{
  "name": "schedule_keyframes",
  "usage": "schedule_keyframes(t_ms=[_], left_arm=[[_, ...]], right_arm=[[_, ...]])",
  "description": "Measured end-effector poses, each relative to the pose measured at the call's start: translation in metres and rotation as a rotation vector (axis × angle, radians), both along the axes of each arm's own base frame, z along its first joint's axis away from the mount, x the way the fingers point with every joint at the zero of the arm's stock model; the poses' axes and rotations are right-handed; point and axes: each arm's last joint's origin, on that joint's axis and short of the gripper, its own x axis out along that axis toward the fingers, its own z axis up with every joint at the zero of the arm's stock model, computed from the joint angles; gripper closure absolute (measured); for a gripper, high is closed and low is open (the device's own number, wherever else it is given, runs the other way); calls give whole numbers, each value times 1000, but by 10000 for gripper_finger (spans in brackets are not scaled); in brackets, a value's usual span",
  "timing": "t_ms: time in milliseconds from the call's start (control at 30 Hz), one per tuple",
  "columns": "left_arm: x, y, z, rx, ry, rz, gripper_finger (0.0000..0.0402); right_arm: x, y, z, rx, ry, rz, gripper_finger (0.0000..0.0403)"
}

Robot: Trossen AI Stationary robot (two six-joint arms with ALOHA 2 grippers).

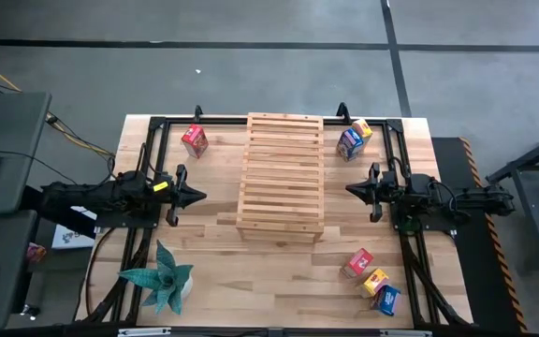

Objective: Stack cereal on shelf

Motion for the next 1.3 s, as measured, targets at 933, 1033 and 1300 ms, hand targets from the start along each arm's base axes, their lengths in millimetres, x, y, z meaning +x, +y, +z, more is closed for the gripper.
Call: schedule_keyframes(t_ms=[933, 1033, 1300], left_arm=[[0, 0, 0, 0, 0, 0, 402], [0, 0, 0, 0, 0, 0, 401], [0, 0, 0, 0, 0, 0, 402]], right_arm=[[0, 0, 0, 0, 0, -1, 403], [0, 0, 0, 0, 0, -2, 403], [0, 0, 2, 1, -19, -7, 403]])
